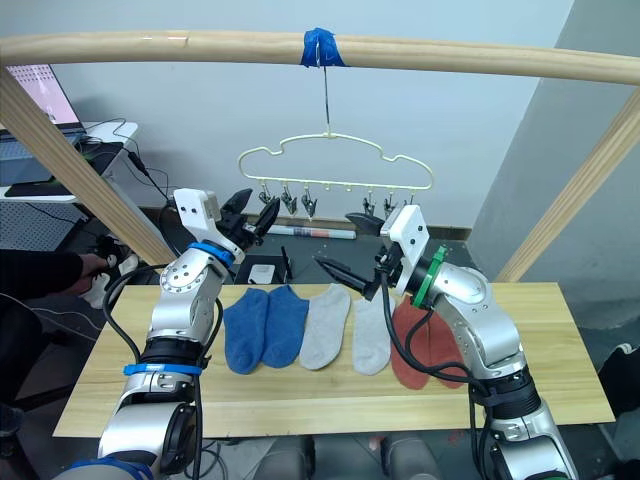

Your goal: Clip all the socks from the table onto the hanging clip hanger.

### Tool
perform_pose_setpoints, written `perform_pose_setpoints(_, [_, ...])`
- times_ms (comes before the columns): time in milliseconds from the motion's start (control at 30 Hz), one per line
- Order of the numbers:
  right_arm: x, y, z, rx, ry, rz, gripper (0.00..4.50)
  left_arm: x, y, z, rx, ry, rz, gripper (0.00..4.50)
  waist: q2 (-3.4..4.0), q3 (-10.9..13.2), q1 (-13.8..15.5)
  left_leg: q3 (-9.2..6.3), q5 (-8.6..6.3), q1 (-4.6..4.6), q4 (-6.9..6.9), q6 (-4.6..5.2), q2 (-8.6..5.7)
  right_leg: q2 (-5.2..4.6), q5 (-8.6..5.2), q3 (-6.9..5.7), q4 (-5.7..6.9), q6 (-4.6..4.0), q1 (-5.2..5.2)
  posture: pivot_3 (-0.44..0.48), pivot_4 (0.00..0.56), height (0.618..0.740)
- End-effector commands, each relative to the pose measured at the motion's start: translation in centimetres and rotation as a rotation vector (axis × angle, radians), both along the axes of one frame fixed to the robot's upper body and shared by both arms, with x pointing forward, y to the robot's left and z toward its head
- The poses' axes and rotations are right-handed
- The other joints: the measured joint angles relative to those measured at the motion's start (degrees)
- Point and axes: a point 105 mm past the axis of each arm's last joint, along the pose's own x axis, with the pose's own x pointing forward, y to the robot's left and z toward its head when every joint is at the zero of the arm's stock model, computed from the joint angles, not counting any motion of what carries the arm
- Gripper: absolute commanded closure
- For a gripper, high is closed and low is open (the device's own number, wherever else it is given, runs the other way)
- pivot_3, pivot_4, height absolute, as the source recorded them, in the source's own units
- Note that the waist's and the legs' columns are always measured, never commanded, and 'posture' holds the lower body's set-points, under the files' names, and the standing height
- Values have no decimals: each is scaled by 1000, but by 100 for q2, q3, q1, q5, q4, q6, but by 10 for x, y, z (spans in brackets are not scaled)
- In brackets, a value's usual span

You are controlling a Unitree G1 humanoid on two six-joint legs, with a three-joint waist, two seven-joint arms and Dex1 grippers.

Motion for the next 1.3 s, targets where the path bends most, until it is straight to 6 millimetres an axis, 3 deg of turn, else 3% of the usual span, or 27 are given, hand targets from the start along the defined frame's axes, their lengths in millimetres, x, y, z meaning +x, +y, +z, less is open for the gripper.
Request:
perform_pose_setpoints(33, [-6, 0, 20, 38, -57, 12, 0, 0, -1, 20, 0, -74, -5, 1844, 0, 2, 1, 0, 0, 0, 0, 0, 0, 0, 0, 0, 0, 0, 0, -26, 190, 740])
perform_pose_setpoints(267, [-7, -1, 19, 42, -42, 7, 0, 0, -7, 22, 1, -92, -33, 3824, 0, 20, -3, 0, 0, -1, 0, 0, 0, 0, 0, 0, -1, 0, 0, -27, 195, 740])
perform_pose_setpoints(400, [-7, -2, 16, 42, -26, 3, 0, -1, -3, 29, 8, -114, -20, 4437, 0, 27, -2, 0, 0, -4, 0, 0, 0, 0, 0, 0, -2, 0, -3, -24, 198, 740])
perform_pose_setpoints(533, [-3, -9, 2, -3, 0, -33, 0, -3, 1, 32, 44, -127, -6, 4498, -2, 31, 1, 0, 0, -4, -1, 0, 0, 0, 0, 0, -3, 0, -2, -14, 199, 740])
perform_pose_setpoints(667, [9, -35, -31, -109, 68, -166, 0, -7, 4, 26, 77, -96, -11, 4498, -5, 42, 21, 0, 0, -5, -1, 0, 0, 0, 0, 0, -7, 1, -2, -4, 201, 740])
perform_pose_setpoints(867, [30, -127, -108, -309, 315, -575, 0, -19, 7, 20, 45, -23, -51, 4498, -11, 78, 101, 3, 0, -5, -1, 0, -1, -2, 0, 2, -10, 0, -2, 7, 208, 740])
perform_pose_setpoints(1033, [34, -170, -144, -353, 469, -723, 0, -23, 7, 21, 14, 47, -80, 4498, -5, 109, 51, 5, 1, 1, -1, -1, 0, -2, 0, 6, -1, 1, -2, 6, 207, 740])
perform_pose_setpoints(1300, [41, -185, -180, -445, 588, -746, 0, -28, 0, 28, -8, 136, -159, 4498, 1, 145, 26, 6, 0, -2, -1, -1, -1, -1, -1, 7, -7, 1, -2, 12, 206, 740])
